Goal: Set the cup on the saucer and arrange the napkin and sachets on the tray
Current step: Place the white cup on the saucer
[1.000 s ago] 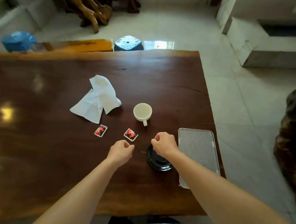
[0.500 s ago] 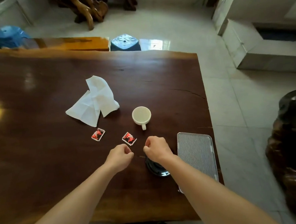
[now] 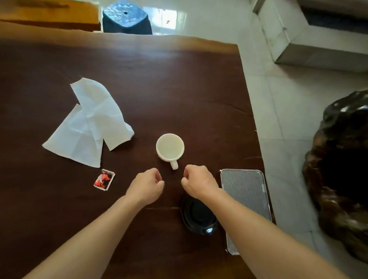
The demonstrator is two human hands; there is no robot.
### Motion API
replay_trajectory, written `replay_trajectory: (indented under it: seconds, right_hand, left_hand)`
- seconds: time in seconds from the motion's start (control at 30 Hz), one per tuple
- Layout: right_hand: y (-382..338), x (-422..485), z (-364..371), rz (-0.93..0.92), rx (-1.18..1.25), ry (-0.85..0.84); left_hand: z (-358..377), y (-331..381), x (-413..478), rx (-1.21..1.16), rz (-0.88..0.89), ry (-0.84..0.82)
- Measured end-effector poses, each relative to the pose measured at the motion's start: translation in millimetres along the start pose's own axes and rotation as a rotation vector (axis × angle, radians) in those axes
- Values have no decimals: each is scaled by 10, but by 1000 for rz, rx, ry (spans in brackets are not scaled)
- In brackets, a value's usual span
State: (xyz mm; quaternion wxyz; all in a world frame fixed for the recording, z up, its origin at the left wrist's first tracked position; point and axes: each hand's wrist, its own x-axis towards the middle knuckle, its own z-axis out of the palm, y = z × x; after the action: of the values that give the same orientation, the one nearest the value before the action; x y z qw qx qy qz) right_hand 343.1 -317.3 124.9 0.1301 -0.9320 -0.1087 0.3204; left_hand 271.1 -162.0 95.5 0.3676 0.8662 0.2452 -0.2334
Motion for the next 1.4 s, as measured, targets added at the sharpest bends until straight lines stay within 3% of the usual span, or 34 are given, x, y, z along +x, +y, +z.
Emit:
replay_trajectory:
  seconds: [0.37,0.73,0.93,1.4]
  right_hand:
    - [-38,911,64,136,-78,17]
    - [32,1476,242,107,46,-24]
    - [15,1538,331,22,173,-12]
    - [186,896,222,-60,179,26]
  left_hand:
    - [-128,-74,943,56,-7,-54]
    - [1,-142,1466,-157,35,-8]
    - [71,-126,1467,-287,167,-19]
    - [-8,209,749,-235,181,1]
